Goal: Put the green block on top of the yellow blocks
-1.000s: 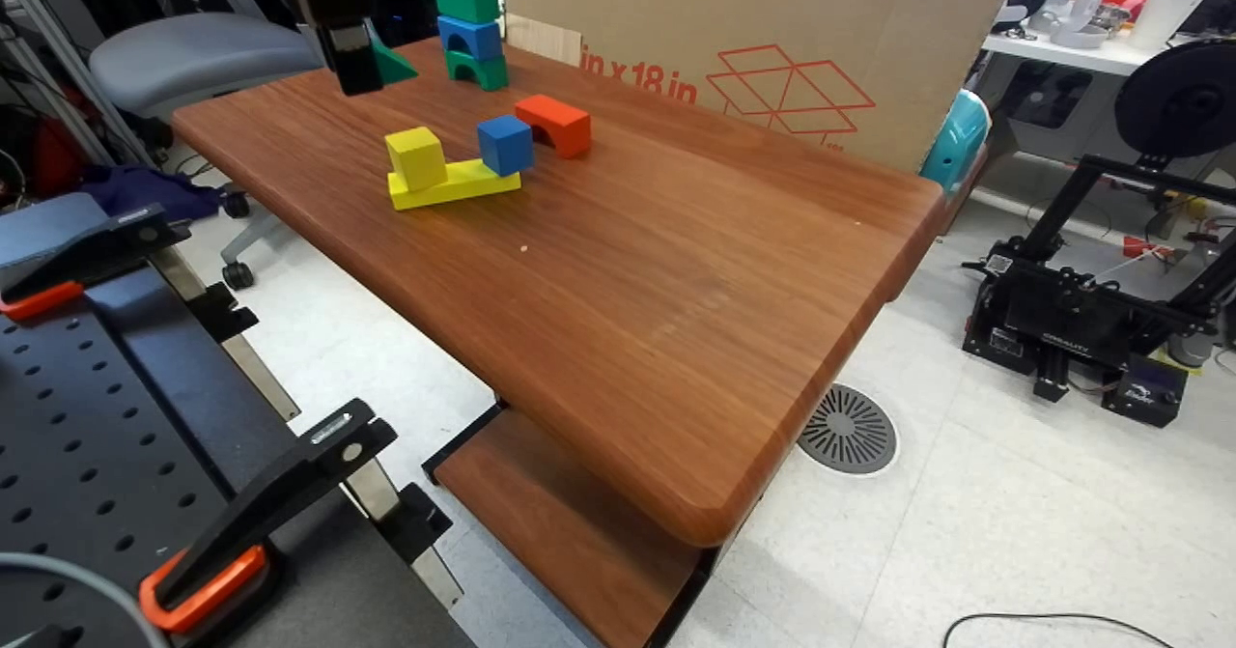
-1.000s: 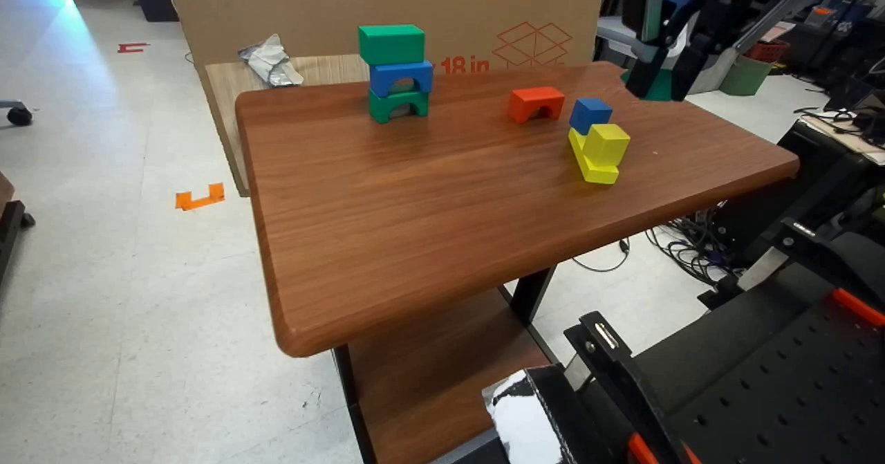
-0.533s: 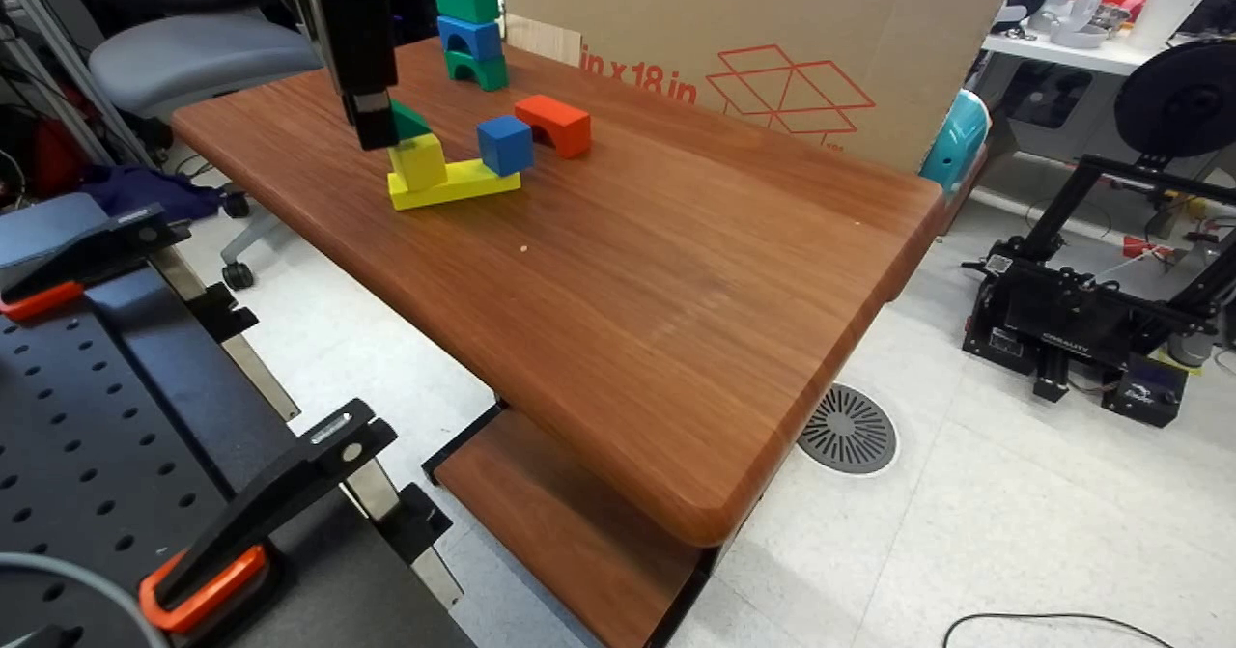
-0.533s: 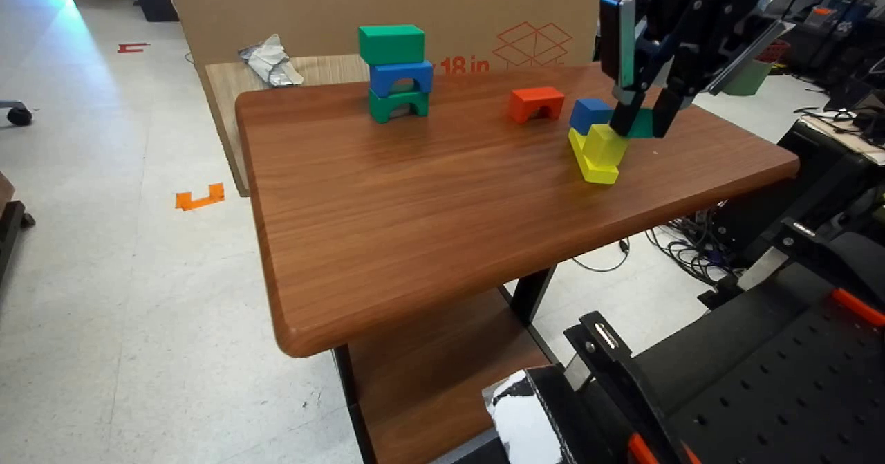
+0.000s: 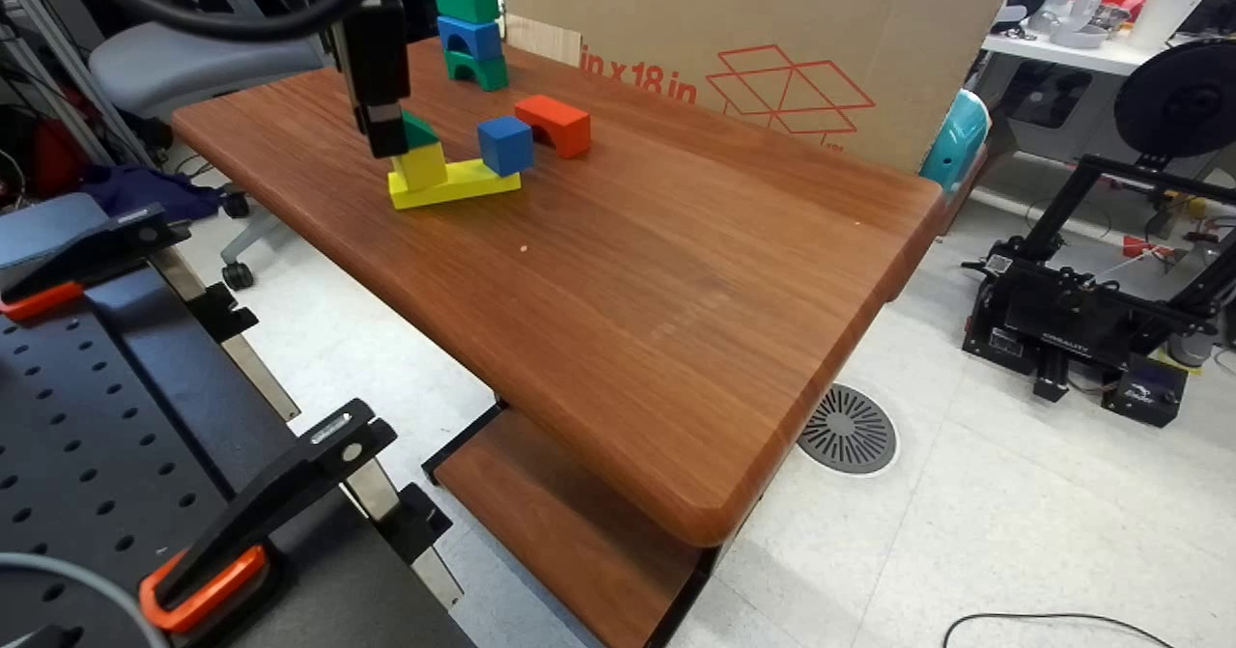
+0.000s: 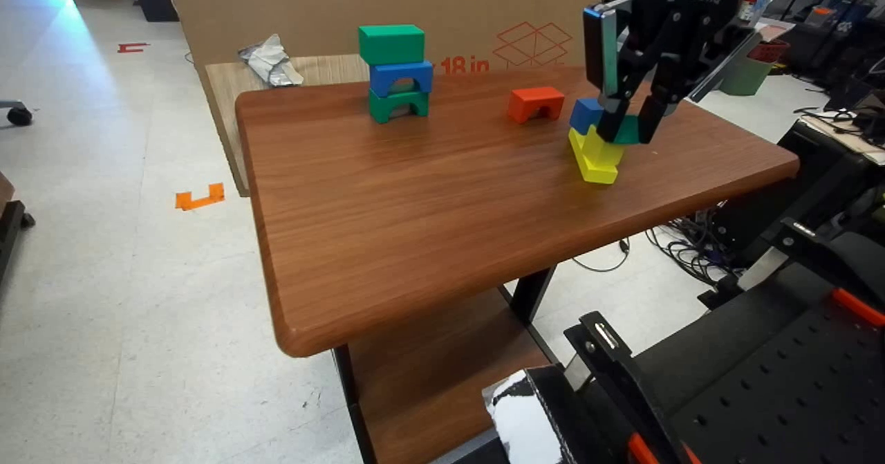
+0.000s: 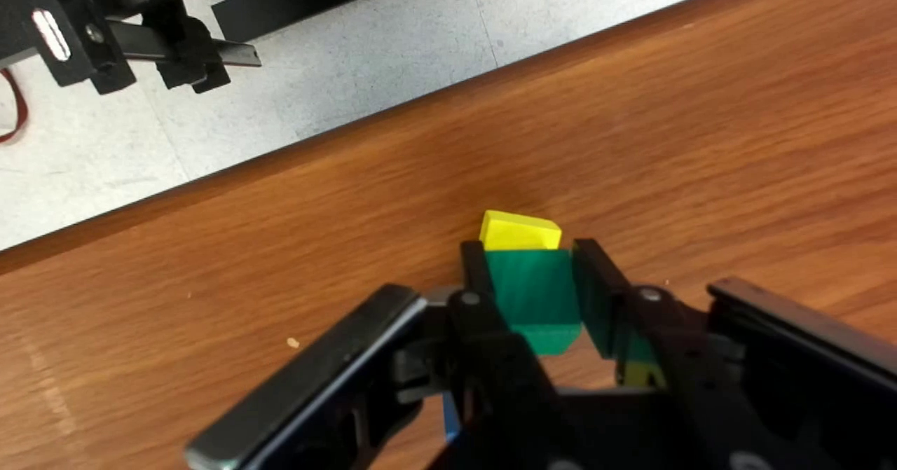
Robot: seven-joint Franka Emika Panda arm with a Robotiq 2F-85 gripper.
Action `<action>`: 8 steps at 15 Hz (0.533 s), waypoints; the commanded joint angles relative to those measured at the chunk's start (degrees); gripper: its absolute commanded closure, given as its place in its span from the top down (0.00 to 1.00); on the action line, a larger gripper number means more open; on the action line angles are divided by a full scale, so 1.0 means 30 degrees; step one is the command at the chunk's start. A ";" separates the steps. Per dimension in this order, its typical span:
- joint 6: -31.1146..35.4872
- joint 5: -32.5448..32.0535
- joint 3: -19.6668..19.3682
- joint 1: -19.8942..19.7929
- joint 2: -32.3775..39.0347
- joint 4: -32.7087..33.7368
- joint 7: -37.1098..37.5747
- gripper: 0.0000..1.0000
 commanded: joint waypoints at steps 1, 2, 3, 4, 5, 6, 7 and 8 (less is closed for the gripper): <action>-0.0601 -0.0415 -0.0202 0.0309 0.0257 0.0540 0.0404 0.59; -0.0613 -0.0382 -0.0185 0.0321 0.0246 0.0546 0.0382 0.60; -0.0634 -0.0375 -0.0182 0.0335 0.0193 0.0534 0.0383 0.67; -0.0622 -0.0347 -0.0170 0.0335 0.0128 0.0506 0.0333 0.73; -0.0597 -0.0292 -0.0157 0.0313 -0.0003 0.0426 0.0259 0.82; -0.0615 -0.0239 -0.0142 0.0287 -0.0113 0.0360 0.0181 0.88; -0.0653 -0.0158 -0.0110 0.0245 -0.0379 0.0135 0.0034 0.95; -0.0745 -0.0188 -0.0106 0.0249 -0.0700 -0.0155 -0.0006 0.99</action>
